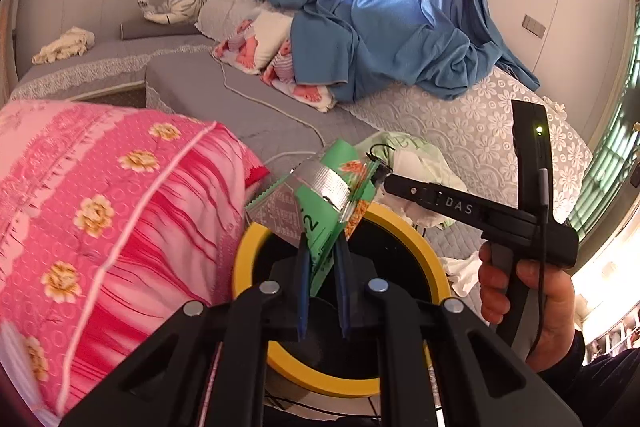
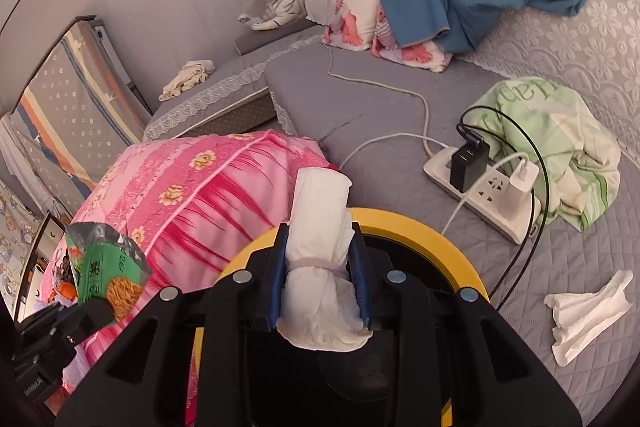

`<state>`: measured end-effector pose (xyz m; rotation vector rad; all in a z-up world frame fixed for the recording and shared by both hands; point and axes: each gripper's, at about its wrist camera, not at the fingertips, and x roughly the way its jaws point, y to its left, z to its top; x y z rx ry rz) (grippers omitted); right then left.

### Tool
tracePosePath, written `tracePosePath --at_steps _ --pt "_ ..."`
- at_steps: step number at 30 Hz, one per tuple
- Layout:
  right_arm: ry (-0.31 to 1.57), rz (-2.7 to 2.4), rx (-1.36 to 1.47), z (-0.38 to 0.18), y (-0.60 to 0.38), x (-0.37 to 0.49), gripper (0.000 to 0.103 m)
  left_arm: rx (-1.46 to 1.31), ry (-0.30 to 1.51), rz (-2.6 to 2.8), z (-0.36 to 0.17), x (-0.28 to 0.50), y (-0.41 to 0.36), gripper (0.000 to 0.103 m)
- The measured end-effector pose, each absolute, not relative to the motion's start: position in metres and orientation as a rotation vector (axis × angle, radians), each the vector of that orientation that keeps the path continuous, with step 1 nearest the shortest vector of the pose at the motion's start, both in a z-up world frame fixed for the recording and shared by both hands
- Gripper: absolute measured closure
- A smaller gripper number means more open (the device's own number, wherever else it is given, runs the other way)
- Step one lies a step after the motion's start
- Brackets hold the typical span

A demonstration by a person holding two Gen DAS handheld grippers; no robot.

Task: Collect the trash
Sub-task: 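Open both tools to drop the green bag and tissue into the bin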

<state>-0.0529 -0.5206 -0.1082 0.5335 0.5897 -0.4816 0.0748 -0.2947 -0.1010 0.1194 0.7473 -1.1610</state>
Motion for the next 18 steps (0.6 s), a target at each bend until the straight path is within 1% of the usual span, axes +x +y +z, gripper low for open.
tracePosePath --at_steps 6,9,10,11,12,13,15,17,18 --pt "0.612 -0.505 0.562 -0.122 -0.530 -0.057 0.076 0.126 0.801 -1.163 -0.116 0.075 -0.306 0.092" --pt "0.615 -0.514 0.573 -0.126 -0.533 -0.058 0.074 0.123 0.822 -1.167 -0.119 0.075 -0.310 0.091" --pt "0.613 -0.521 0.573 -0.127 -0.534 -0.059 0.070 0.122 0.826 -1.167 -0.120 0.074 -0.311 0.087" --pt "0.610 -0.527 0.571 -0.127 -0.534 -0.060 0.065 0.123 0.827 -1.163 -0.121 0.074 -0.311 0.084" --pt "0.606 -0.535 0.571 -0.127 -0.535 -0.061 0.061 0.122 0.828 -1.160 -0.121 0.074 -0.312 0.072" --pt "0.598 -0.546 0.574 -0.127 -0.536 -0.063 0.056 0.118 0.827 -1.154 -0.121 0.074 -0.311 0.057" --pt "0.588 -0.559 0.580 -0.126 -0.539 -0.065 0.055 0.107 0.814 -1.135 -0.120 0.076 -0.308 0.048" --pt "0.582 -0.572 0.583 -0.125 -0.542 -0.067 0.050 0.098 0.814 -1.129 -0.118 0.079 -0.306 0.045" --pt "0.577 -0.578 0.585 -0.125 -0.542 -0.068 0.049 0.086 0.815 -1.124 -0.118 0.081 -0.303 0.042"
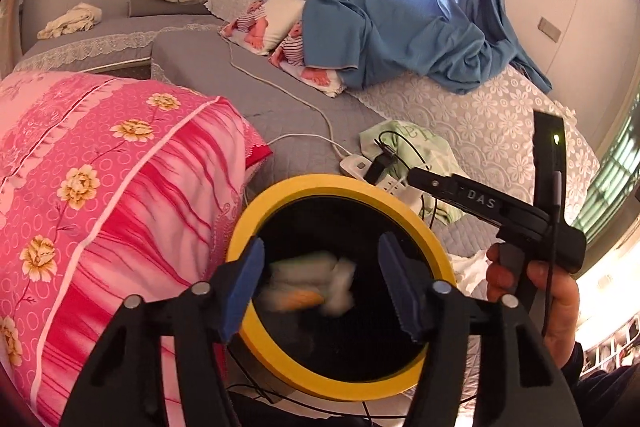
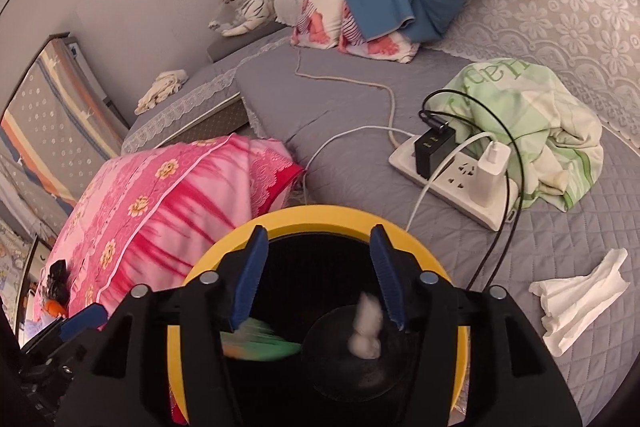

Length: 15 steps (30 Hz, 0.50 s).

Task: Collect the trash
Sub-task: 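Open both tools to drop the green bag and tissue into the bin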

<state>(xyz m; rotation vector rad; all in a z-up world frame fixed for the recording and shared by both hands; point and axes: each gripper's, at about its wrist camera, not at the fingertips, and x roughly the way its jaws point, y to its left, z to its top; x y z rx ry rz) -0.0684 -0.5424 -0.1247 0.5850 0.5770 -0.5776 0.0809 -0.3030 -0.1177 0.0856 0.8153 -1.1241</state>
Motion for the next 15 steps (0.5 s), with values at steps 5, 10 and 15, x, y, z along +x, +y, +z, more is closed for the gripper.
tracePosePath --at_steps 5,10,15 --pt "0.525 -0.549 0.562 -0.113 -0.535 -0.070 0.046 0.035 0.765 -1.064 -0.103 0.094 -0.278 0.033" --pt "0.478 -0.472 0.484 -0.093 -0.510 -0.053 0.040 -0.011 0.692 -0.974 -0.081 0.109 -0.239 0.021" --pt "0.470 -0.314 0.391 -0.077 -0.466 -0.020 0.034 -0.053 0.581 -0.848 -0.052 0.119 -0.183 0.009"
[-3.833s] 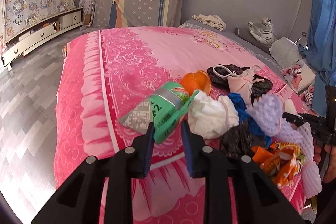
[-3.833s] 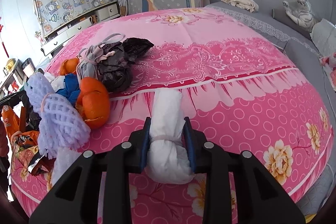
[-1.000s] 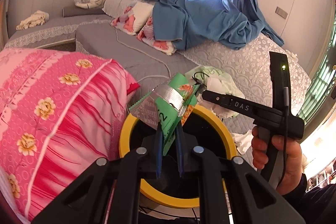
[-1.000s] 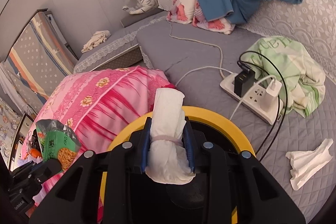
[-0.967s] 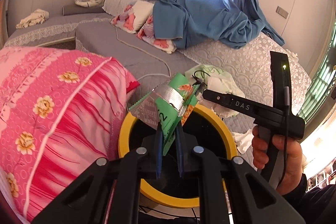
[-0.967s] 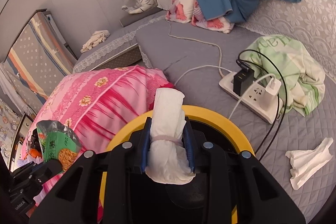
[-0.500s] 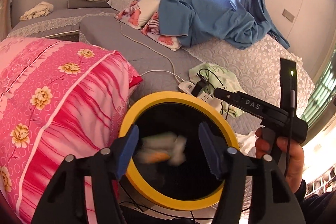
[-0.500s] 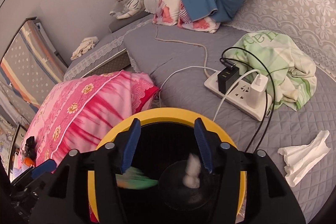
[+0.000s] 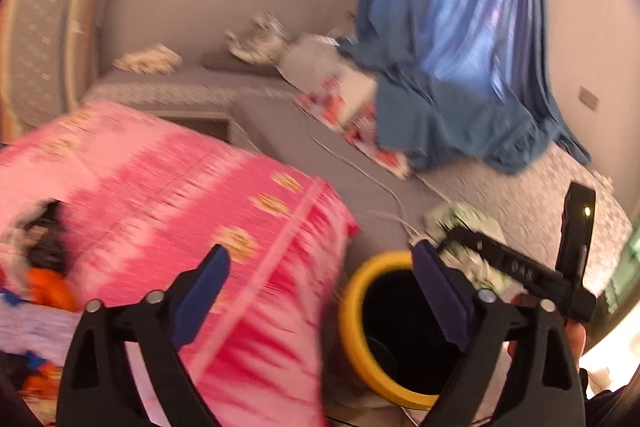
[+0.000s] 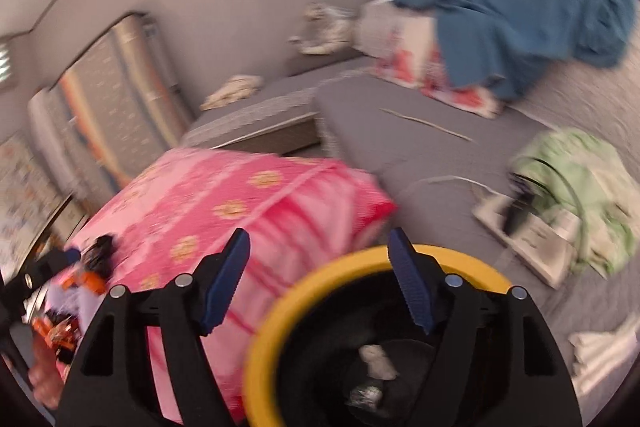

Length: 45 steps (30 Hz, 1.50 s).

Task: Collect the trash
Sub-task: 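Open both tools to drop the green bag and tissue into the bin, then grasp the orange chip bag with the left tool while the right tool grasps the lavender mesh net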

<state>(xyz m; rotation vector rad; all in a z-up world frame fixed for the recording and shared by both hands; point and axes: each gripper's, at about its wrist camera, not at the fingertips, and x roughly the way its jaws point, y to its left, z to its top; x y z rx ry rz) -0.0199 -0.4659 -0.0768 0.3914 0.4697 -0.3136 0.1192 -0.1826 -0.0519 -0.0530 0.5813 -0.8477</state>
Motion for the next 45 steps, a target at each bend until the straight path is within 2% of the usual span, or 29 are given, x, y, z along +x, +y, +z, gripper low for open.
tracePosePath --at_steps 9,18,37,45 --pt "0.498 0.043 0.249 -0.063 -0.358 0.045 0.028 -0.074 0.448 -0.541 -0.020 0.116 -0.047 0.008" --pt "0.576 0.211 0.124 -0.078 -0.278 0.061 0.027 -0.123 0.495 -0.330 -0.048 0.107 0.047 0.008" --pt "0.725 0.320 -0.033 -0.128 -0.222 0.045 0.025 -0.061 0.609 -0.345 -0.113 0.078 0.062 0.008" --pt "0.672 0.344 -0.108 -0.122 -0.209 0.045 0.025 -0.068 0.622 -0.357 -0.118 0.086 0.054 0.008"
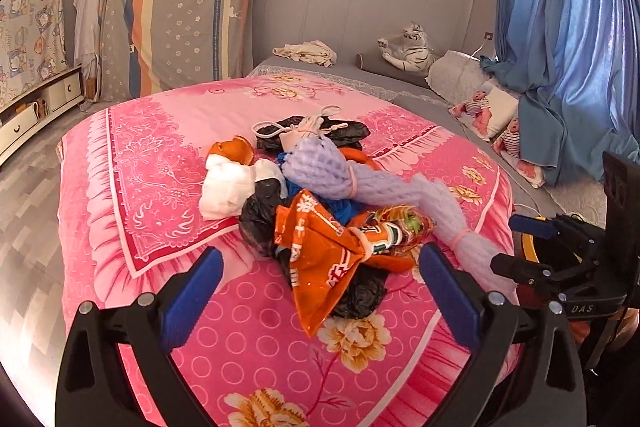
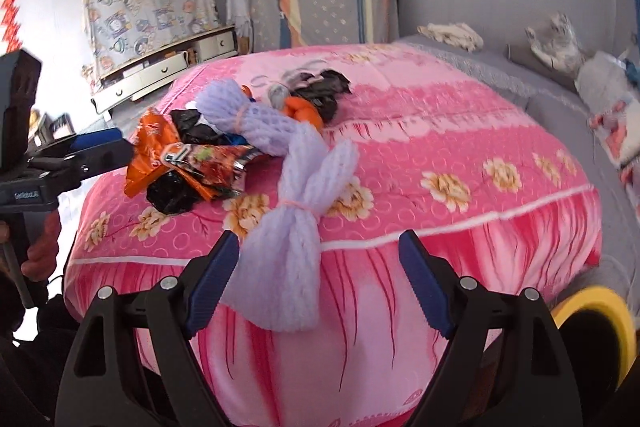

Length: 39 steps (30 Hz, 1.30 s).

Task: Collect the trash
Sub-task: 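Grasp the orange chip bag with the left tool while the right tool grasps the lavender mesh net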

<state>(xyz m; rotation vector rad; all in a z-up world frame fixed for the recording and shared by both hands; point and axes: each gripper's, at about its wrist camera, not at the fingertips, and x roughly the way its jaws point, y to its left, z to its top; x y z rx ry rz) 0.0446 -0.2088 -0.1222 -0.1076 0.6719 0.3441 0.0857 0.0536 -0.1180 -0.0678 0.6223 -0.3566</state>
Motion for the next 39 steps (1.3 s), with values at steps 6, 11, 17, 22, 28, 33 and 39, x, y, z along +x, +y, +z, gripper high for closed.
tracePosePath --at_steps 6,11,17,22,28,33,39 --pt "0.735 0.349 -0.091 -0.133 -0.207 0.064 0.025 -0.071 0.641 -0.331 -0.127 0.095 0.050 0.018" --pt "0.761 0.357 -0.075 -0.139 -0.206 0.077 0.027 -0.099 0.662 -0.318 -0.133 0.103 0.052 0.030" --pt "0.787 0.380 -0.070 -0.144 -0.201 0.093 0.043 -0.116 0.676 -0.311 -0.136 0.110 0.053 0.047" --pt "0.788 0.381 -0.064 -0.144 -0.198 0.101 0.067 -0.094 0.663 -0.308 -0.135 0.108 0.050 0.065" --pt "0.784 0.388 -0.050 -0.141 -0.197 0.107 0.075 -0.097 0.651 -0.312 -0.128 0.106 0.051 0.080" --pt "0.738 0.393 -0.028 -0.127 -0.201 0.104 0.076 -0.104 0.624 -0.305 -0.118 0.102 0.058 0.101" --pt "0.694 0.384 -0.003 -0.109 -0.207 0.101 0.076 -0.119 0.620 -0.304 -0.113 0.101 0.067 0.101"
